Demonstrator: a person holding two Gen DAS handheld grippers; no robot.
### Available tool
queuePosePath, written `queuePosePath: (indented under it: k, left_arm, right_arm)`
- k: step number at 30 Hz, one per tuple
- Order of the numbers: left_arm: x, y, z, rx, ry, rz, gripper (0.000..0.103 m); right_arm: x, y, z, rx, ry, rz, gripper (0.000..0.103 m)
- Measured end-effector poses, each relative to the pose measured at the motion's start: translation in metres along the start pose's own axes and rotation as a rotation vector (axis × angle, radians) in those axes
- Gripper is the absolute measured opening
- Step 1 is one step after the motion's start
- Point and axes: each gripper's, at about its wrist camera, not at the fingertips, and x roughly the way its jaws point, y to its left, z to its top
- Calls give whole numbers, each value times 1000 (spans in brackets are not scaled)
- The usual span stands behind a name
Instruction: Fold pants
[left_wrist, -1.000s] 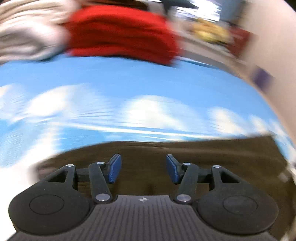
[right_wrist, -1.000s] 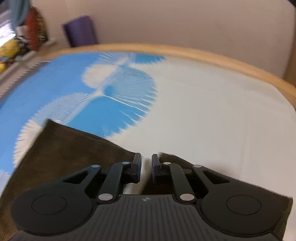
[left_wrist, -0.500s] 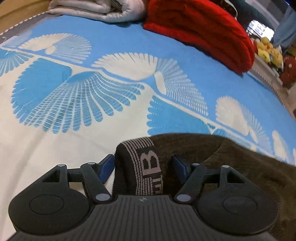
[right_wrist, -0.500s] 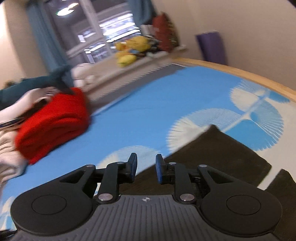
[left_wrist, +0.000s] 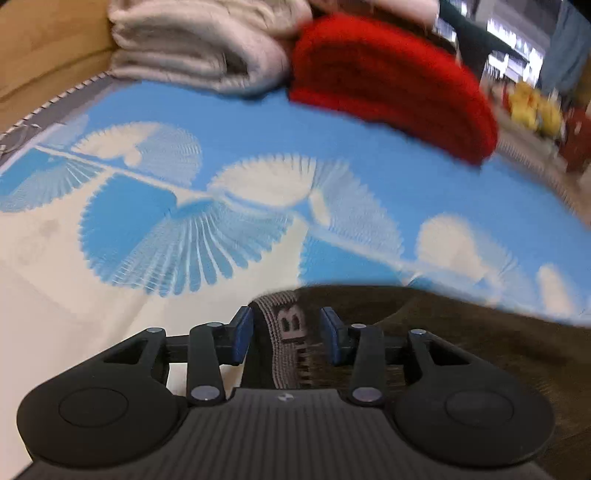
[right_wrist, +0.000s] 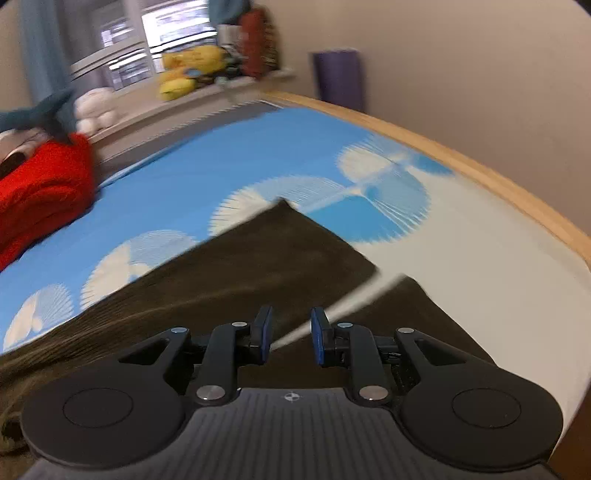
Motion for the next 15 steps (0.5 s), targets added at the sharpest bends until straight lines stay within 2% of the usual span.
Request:
queuePosePath:
  k: [3, 5, 7, 10, 11, 12, 15]
  left_arm:
    - [-51, -2, -4, 23, 41, -18, 46]
    - [-84, -4, -21, 88, 55, -14, 53]
    - [-105, 5, -44, 77, 56, -31, 59]
    - [-115, 28, -88, 7, 72, -54, 59]
    - [-108, 33, -100, 18, 156, -30, 56]
    - [-105, 36, -106, 31, 184, -6, 55]
    - [-99, 45, -110, 47, 191, -1, 57]
  right_arm:
    - [2, -32, -6, 96, 37, -48, 24]
    - [5, -57, -13, 190, 77, -52, 24]
    - [8, -79, -24, 254, 123, -69, 24]
    - [13, -99, -40, 299, 184, -103, 25]
    - [13, -103, -42, 306, 198, -116, 25]
    - [13, -107, -46, 316, 210, -129, 26]
    - [16, -118, -52, 319, 234, -153, 27]
